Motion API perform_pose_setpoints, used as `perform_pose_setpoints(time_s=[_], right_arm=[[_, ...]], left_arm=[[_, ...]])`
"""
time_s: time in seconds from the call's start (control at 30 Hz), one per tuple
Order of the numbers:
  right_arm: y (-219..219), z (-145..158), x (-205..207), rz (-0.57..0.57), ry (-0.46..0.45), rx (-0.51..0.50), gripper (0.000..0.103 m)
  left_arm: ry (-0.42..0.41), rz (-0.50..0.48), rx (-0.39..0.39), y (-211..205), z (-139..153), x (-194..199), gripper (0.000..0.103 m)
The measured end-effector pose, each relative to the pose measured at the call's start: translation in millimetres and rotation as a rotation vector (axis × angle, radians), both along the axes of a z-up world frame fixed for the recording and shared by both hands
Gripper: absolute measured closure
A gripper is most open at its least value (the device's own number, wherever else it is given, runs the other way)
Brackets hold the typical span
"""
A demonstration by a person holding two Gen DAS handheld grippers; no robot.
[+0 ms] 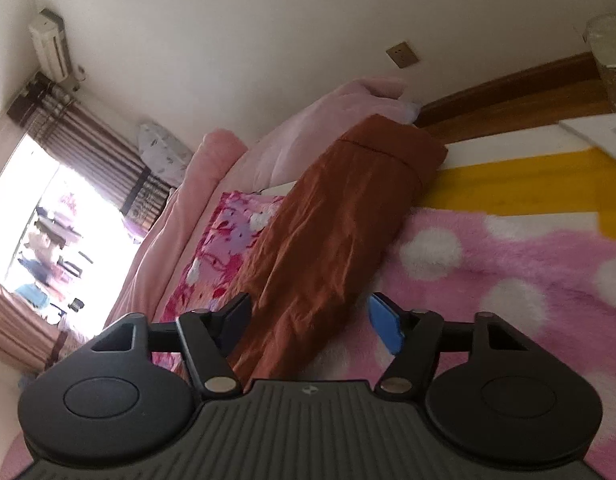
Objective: Fold large clothes
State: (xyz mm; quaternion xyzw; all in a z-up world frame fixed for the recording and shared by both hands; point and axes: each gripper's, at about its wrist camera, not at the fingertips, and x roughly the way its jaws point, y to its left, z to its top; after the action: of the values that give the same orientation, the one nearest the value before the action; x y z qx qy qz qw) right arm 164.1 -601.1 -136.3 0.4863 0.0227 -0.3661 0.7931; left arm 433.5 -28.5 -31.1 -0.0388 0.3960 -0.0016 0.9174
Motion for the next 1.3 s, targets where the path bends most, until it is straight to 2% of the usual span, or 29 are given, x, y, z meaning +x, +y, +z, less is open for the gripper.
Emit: perform_pose_setpoints(time_s=[0.1,0.17,0.23,0.33,0.43,0.53,0.63,0.73,0.83,0.93,1.03,1.1,1.13,1.2,1.23,1.27,1.3], right_arm=[[-9.8,-6.4,11.8,-0.026,0.016,0.014,0.050],[-15.8,-9.1,18.2,-0.044,0.037,0.010,0.079],[-19.3,-6.7,20.8,-0.057,0.036,0.015,0.092],[-12.2,18.4,24.5,-0.053,0.064,-0.065,0.094],[8.2,61.9,35.7,-0.033,0.070,-0.200,0.094],[48.2,114.8,62.5,0.051,0.076,-0.383,0.094],[109.7,158.2,102.8,0.207,0.100,-0.594,0.094],[174.9,175.0,149.4,0.444,0.117,-0.719,0.094],[238.1,163.6,195.5,0.684,0.146,-0.775,0.094],[291.6,134.7,237.8,0.899,0.208,-0.774,0.094],[333.2,93.9,270.6,1.046,0.306,-0.764,0.094],[354.1,70.5,279.7,1.142,0.379,-0.710,0.088],[359.1,61.4,284.2,1.171,0.425,-0.667,0.080],[362.0,60.3,279.6,1.183,0.441,-0.662,0.075],[359.3,66.9,275.7,1.193,0.430,-0.658,0.064],[351.6,75.5,265.2,1.196,0.420,-0.643,0.047],[344.0,87.0,255.9,1.188,0.394,-0.629,0.040]], left_arm=[[0.032,-0.024,0.013,-9.6,-18.3,15.0,0.004],[0.055,-0.029,0.016,-13.3,-29.4,25.0,0.004],[0.081,-0.035,0.022,-14.2,-39.5,31.2,0.004],[0.069,-0.041,0.049,-14.8,-49.6,36.5,0.003],[0.050,-0.051,0.067,-16.9,-50.3,36.6,0.003],[0.060,-0.062,0.041,-12.4,-44.2,37.6,0.004],[0.050,-0.059,0.002,-0.2,-29.4,37.9,0.004],[0.024,-0.024,0.031,9.9,-16.0,42.8,0.004],[0.007,0.026,0.031,23.5,-5.1,50.8,0.004],[0.020,0.033,0.008,30.5,-1.9,60.1,0.004],[0.054,0.029,0.000,28.1,-5.4,69.7,0.004],[0.072,-0.003,-0.005,19.6,-6.5,74.3,0.004],[0.075,-0.024,-0.003,14.1,-4.5,74.4,0.004],[0.056,-0.066,0.000,4.1,0.1,71.0,0.004],[0.050,-0.089,0.004,-2.2,3.4,71.4,0.004],[0.048,-0.113,0.002,-8.9,7.0,73.4,0.004],[0.049,-0.137,-0.007,-15.3,10.2,76.1,0.004]])
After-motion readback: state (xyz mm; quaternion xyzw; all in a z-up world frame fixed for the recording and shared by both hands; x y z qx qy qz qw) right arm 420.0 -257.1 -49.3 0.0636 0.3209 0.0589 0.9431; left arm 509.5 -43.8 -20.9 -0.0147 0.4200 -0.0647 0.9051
